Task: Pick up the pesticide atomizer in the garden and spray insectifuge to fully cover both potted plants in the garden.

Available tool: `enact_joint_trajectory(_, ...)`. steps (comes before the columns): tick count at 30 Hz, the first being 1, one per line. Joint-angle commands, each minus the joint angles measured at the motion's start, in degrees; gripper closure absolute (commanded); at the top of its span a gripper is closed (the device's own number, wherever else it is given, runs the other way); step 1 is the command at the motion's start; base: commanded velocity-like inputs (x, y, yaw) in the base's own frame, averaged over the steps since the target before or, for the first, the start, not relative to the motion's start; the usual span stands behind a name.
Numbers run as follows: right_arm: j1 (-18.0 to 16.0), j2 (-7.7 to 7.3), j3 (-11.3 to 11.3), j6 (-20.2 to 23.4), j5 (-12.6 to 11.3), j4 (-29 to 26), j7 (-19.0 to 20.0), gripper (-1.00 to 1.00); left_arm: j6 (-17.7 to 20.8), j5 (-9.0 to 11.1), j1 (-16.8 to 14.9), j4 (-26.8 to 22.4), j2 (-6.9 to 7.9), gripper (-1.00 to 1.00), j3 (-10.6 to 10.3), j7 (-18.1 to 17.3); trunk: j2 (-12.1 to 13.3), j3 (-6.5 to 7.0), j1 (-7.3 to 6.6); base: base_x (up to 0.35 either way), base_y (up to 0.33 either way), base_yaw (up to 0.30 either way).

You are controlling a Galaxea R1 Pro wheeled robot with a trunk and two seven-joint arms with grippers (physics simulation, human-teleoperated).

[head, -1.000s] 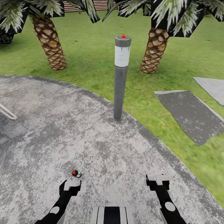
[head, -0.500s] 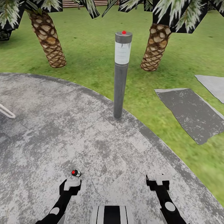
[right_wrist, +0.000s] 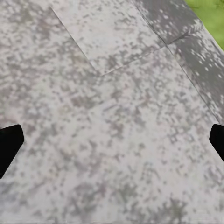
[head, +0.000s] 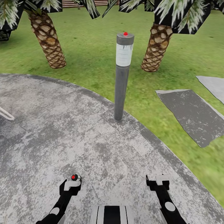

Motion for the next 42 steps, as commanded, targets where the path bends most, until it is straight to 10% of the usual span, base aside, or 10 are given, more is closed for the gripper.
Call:
enact_joint_trajectory(1, -0.01, 0.00, -0.02, -0.05, 0.60, 0.02, -0.24, -1.00, -0.19, -0.03, -0.03, 0.06, 0.00, -1.00, -0.12, 0.07, -0.01, -0.03, 0.01, 0.161, 0.093, 0.000)
enact_joint_trajectory(42, -0.01, 0.00, 0.07, -0.04, 0.60, 0.07, -0.24, -1.00, -1.36, -0.16, 0.50, -0.28, 0.03, -1.00, -0.31, 0.07, -0.09, -1.73, 0.17, 0.015, 0.000, 0.000)
